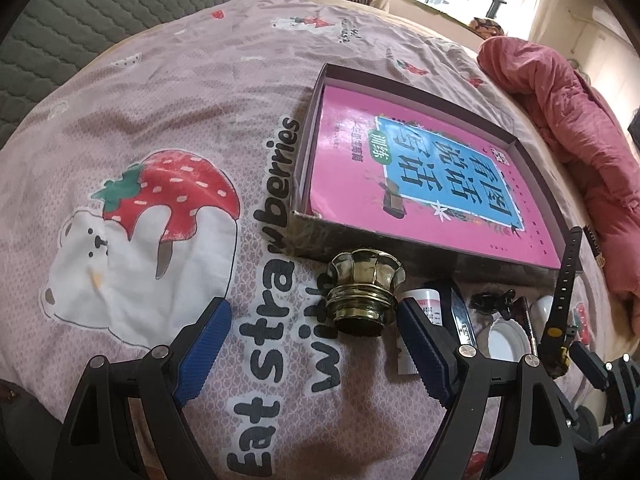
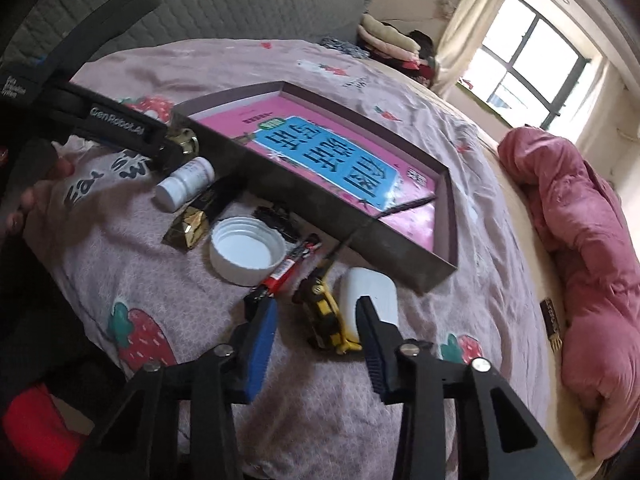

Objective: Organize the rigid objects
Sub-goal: 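Grasp the brass knob with the left tool while the right tool grasps the black-and-yellow watch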

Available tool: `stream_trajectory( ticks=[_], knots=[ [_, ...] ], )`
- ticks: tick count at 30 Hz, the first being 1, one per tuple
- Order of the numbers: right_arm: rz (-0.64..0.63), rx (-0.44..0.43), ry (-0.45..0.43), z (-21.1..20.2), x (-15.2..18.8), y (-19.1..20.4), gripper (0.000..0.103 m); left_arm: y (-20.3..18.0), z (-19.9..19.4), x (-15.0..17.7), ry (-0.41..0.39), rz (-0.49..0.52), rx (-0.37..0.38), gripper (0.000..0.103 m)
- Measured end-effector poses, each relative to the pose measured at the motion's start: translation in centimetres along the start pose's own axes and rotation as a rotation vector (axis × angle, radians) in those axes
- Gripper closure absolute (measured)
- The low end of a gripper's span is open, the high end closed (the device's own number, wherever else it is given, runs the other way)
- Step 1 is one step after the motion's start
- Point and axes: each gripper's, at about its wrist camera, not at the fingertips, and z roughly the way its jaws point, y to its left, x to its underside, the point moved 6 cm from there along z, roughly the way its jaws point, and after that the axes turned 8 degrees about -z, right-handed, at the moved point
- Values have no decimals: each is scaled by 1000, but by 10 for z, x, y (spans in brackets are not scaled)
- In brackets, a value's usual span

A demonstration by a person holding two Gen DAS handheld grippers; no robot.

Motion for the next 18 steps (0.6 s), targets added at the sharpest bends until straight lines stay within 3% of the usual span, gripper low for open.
stream_trajectory(
  ticks=[8,11,18],
  knots=[
    [26,-42,25,18,1,-2,69,-12,8,-2,-6,88,-52,18],
    [54,-60,29,22,2,-5,74,-14,13,-2,-4,111,-69,20],
    [105,-81,12,21,4,-8,75,-23,15,-2,-19,136,-31,46]
  ],
)
